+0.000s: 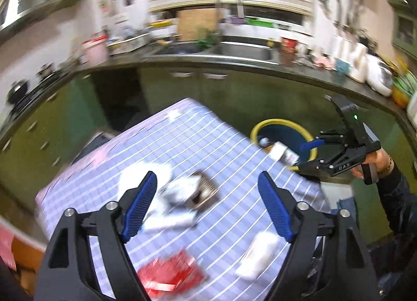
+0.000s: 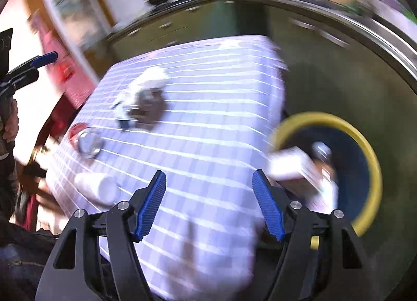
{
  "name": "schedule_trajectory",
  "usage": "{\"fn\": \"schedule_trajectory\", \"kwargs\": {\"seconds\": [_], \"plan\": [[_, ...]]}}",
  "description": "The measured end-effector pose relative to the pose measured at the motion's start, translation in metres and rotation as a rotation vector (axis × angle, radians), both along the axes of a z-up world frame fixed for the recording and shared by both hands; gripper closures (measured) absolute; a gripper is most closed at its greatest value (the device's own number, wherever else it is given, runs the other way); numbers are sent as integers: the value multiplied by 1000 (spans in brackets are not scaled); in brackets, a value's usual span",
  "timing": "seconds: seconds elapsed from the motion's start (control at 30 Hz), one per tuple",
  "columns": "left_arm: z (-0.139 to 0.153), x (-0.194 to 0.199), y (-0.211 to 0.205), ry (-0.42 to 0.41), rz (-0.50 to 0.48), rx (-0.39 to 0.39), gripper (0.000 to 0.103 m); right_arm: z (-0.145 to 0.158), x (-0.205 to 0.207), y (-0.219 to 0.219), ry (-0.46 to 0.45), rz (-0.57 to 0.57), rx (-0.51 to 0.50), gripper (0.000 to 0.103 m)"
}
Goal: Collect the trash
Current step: 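Grasp the white tube with blue cap using the right tool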
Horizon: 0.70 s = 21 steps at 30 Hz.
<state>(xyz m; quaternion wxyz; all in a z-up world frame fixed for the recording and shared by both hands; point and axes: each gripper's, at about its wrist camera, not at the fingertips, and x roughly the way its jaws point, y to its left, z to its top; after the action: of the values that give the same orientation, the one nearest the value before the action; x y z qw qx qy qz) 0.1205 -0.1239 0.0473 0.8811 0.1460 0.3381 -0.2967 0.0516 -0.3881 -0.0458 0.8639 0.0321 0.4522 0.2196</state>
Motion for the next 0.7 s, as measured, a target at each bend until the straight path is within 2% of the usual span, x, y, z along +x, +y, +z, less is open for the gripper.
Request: {"fn": "schedule_trajectory", "kwargs": {"seconds": [0.2, 0.4, 0.47, 0.6, 0.7], "plan": [[-12, -25, 72, 8, 141, -41, 23, 11, 35, 112, -69, 287, -75, 37], [-21, -45, 120, 27, 230, -82, 20, -1, 69, 197, -36, 491, -141, 52], [-24, -51, 126, 32, 246, -86, 20, -9, 80, 221, -16, 531, -161, 57], [-28, -60, 134, 33, 266, -81, 20, -28, 103, 255, 18, 573, -208, 60], [-29, -62, 137, 40, 270, -80, 20, -40, 120, 262, 50, 565, -235, 61]]}}
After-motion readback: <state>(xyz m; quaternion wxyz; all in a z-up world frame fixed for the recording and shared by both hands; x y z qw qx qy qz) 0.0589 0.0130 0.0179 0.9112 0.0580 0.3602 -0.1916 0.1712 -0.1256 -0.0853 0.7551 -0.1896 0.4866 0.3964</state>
